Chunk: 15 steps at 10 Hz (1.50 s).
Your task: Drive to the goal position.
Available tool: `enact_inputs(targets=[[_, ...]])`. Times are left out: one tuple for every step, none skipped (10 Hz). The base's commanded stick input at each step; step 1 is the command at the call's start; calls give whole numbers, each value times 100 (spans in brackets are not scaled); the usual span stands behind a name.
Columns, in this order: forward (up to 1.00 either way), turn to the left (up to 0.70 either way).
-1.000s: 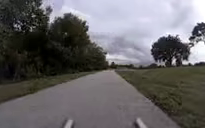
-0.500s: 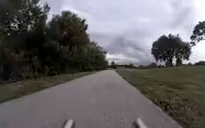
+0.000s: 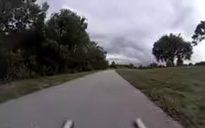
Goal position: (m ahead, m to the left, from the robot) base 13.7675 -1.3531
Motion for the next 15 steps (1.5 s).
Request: enact_inputs(targets=[[85, 0], [85, 0], [85, 0], [85, 0], [85, 0], [85, -2], [85, -23], [85, -34], [85, 0], [85, 0], [85, 0], [85, 0], [85, 0], [85, 0], [85, 0]])
